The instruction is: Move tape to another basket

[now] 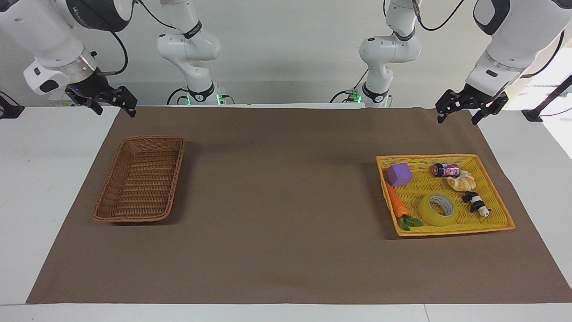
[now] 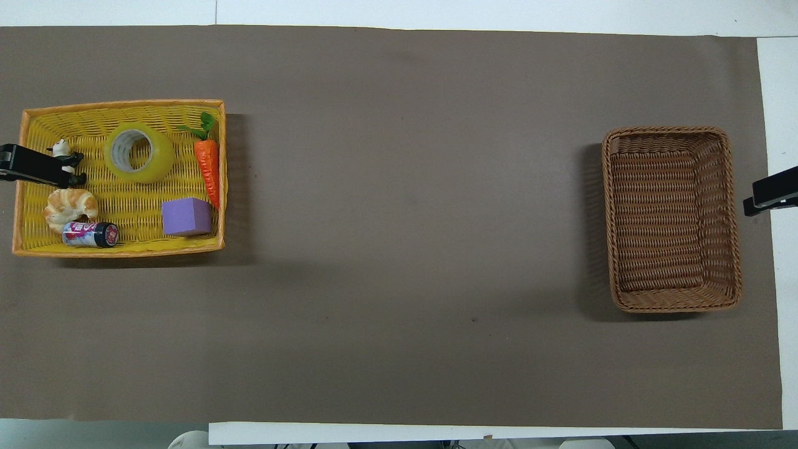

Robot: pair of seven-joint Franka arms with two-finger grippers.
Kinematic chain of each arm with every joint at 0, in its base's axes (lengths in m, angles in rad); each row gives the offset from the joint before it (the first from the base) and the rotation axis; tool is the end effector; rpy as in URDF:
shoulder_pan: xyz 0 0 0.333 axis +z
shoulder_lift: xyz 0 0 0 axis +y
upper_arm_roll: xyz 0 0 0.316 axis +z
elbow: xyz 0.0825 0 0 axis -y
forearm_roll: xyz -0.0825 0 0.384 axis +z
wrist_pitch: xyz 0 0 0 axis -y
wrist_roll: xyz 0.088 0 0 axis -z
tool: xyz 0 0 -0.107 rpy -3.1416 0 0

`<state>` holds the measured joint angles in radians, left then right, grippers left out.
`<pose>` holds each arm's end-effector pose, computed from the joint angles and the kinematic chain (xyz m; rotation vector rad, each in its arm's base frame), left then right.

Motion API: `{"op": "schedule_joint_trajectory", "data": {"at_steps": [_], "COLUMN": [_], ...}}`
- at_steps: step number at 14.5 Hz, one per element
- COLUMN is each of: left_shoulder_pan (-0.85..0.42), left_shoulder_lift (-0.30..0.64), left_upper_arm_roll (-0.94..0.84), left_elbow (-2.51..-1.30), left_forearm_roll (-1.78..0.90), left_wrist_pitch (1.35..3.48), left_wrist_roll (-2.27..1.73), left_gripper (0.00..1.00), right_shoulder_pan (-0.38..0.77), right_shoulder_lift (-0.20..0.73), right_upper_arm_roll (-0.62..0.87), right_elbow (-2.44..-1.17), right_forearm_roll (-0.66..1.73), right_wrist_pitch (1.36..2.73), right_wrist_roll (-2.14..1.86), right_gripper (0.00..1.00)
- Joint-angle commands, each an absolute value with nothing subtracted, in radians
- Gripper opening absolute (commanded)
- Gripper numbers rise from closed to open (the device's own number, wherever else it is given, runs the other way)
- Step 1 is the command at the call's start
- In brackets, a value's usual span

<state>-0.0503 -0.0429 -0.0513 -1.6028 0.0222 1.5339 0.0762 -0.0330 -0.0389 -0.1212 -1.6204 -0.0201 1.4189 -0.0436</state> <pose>0.5346 -0.0527 0.6297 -3.1044 0.2758 0.0401 0.5178 -0.0842 0.6104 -3.1255 0.1745 0.2566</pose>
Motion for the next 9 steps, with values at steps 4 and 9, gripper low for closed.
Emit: {"op": "schedule_joint_trajectory", "data": {"at_steps": [4, 9], "left_shoulder_pan": [-0.048, 0.018], "left_shoulder_lift": [-0.051, -0.046], "left_upper_arm_roll": [-0.038, -0.034], "left_elbow": [-1.615, -1.661], "left_forearm_roll": [0.034, 0.026], "left_wrist_pitch": [1.551, 1.636], "left_wrist_roll": [0.077, 0.064], "left_gripper": [1.0, 1.0], "right_shoulder_pan": [-0.041, -0.041], "right_shoulder_lift": [-0.055, -0.055], "right_upper_arm_roll": [-0.115, -0.115], "right_elbow": [-1.641, -1.641], "right_forearm_roll": [-0.02, -0.02], "right_wrist_pitch": [1.431, 1.431], "right_wrist_roll": [-0.061, -0.063], "right_gripper": [0.99, 0.99]}}
